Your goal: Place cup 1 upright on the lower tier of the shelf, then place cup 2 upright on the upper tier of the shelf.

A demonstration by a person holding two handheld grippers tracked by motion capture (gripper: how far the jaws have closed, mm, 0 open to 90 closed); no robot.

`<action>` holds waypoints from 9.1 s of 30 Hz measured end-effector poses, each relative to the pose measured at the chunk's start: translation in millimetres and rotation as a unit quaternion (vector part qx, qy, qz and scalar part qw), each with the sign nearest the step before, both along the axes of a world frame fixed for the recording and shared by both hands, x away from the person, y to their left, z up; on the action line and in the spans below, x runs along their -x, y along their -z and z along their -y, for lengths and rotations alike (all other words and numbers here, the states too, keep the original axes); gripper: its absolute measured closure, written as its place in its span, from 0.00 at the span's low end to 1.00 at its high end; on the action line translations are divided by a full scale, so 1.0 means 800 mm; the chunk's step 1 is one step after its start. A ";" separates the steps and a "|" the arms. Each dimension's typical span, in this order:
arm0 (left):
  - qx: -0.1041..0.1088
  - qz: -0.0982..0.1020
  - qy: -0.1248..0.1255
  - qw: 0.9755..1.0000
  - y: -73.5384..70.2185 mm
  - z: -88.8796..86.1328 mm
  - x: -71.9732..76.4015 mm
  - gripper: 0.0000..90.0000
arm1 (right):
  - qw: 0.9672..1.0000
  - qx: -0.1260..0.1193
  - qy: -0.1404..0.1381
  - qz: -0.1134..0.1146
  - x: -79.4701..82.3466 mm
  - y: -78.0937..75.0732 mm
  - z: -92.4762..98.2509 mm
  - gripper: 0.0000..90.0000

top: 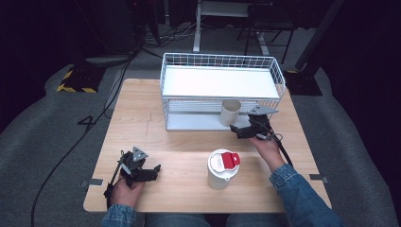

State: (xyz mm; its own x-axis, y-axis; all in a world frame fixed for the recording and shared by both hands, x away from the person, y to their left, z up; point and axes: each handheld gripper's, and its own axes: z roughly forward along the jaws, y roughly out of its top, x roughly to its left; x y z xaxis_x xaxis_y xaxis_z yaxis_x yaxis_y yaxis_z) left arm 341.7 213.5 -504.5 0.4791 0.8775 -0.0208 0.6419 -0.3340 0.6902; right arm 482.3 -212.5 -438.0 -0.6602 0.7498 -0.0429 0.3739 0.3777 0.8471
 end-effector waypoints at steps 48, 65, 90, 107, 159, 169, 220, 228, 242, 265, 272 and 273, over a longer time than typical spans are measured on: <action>0.001 0.000 0.003 1.000 0.000 0.001 -0.002 0.15 | 0.998 0.025 0.018 -0.063 0.125 0.007 0.129 0.00; 0.000 0.000 0.004 1.000 0.000 0.001 -0.002 0.16 | 0.994 0.054 0.016 -0.098 0.135 0.049 0.144 0.00; 0.000 -0.001 -0.003 1.000 0.000 0.003 -0.002 0.15 | 0.993 0.056 0.037 -0.099 0.136 0.085 0.149 0.00; -0.003 -0.010 -0.002 1.000 0.001 0.006 -0.002 0.06 | 0.992 0.054 0.062 -0.099 0.140 0.085 0.147 0.00; 0.152 0.098 0.245 0.953 -0.094 0.118 0.052 0.00 | 0.992 0.055 0.063 -0.099 0.141 0.085 0.147 0.00; 0.176 0.098 0.286 0.937 -0.085 0.147 0.052 0.00 | 0.992 0.055 0.064 -0.098 0.141 0.085 0.147 0.00; 0.192 0.087 0.288 0.934 -0.017 0.227 0.018 0.09 | 0.991 0.055 0.068 -0.098 0.142 0.085 0.147 0.00; 0.191 0.101 0.285 0.934 -0.016 0.227 0.020 0.10 | 0.991 0.055 0.068 -0.098 0.142 0.085 0.147 0.00; 0.177 0.130 0.283 0.934 -0.018 0.224 0.025 0.15 | 0.991 0.055 0.068 -0.098 0.142 0.085 0.147 0.00; 0.181 0.137 0.308 0.924 -0.038 0.227 0.029 0.16 | 0.991 0.055 0.068 -0.098 0.142 0.085 0.147 0.00; 0.190 0.140 0.319 0.918 -0.061 0.220 0.024 0.16 | 0.991 0.055 0.068 -0.098 0.142 0.085 0.147 0.00; 0.191 0.139 0.319 0.918 -0.064 0.219 0.023 0.16 | 0.991 0.055 0.068 -0.098 0.142 0.085 0.147 0.00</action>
State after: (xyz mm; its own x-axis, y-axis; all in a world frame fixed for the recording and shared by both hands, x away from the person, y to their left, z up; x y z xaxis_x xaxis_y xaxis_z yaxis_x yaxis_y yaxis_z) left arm 323.4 38.4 -453.4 0.9261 0.3710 -0.0678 0.1815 -0.2807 0.9425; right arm 368.8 -329.8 -506.0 -0.5573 0.8303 -0.0095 0.5811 0.3982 0.7098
